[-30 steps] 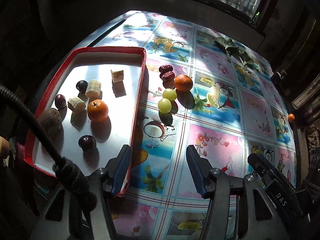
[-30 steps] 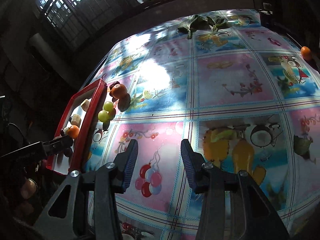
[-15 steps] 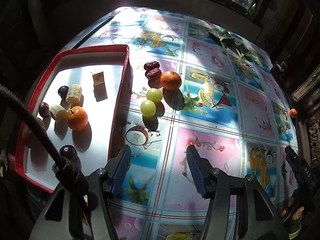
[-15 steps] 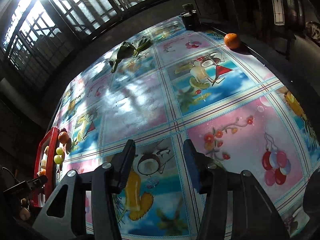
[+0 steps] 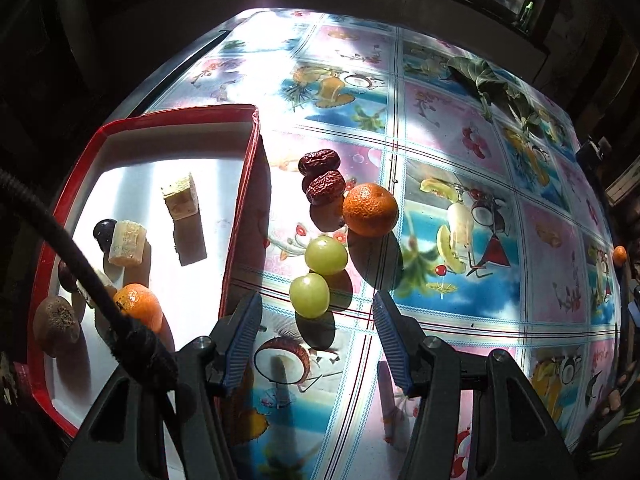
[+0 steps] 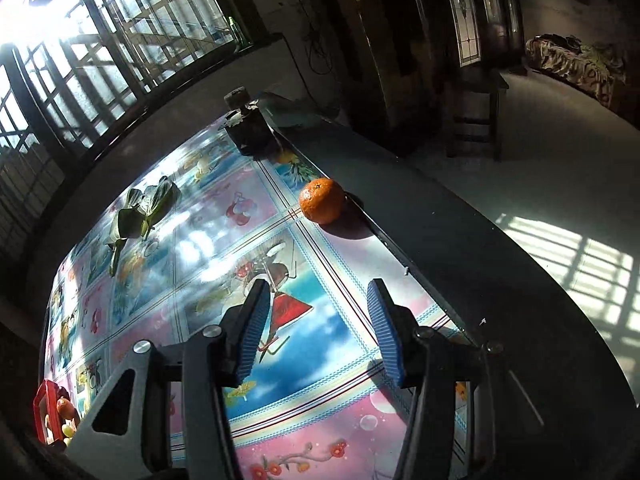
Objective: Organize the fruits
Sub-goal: 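Move the right gripper to a tangerine while the left gripper moves toward a green grape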
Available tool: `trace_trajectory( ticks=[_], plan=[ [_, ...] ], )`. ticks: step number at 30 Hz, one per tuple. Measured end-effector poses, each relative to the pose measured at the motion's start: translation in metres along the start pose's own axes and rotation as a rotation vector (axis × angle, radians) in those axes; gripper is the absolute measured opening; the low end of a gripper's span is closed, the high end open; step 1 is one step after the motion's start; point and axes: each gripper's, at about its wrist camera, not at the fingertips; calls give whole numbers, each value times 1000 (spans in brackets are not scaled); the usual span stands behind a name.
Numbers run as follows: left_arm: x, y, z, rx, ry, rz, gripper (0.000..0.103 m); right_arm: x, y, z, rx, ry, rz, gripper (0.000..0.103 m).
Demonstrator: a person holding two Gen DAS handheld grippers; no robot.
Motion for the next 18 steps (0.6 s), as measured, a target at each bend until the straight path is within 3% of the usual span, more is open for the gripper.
trace_trajectory(
  ticks=[10, 18],
  plan=[
    [-1, -3, 19, -27, 44, 16, 57, -28, -39, 45, 22, 247, -147, 52],
    [-7, -6, 21, -11, 52, 14, 53, -40, -49, 69, -42, 300, -249, 51]
  ],
)
Point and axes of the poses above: each gripper's, at about its wrist camera, not at the fingertips, and z roughly the way its jaws point, x to its right, y to its underside, and after that the axes turned 6 degrees about -x, right-handed
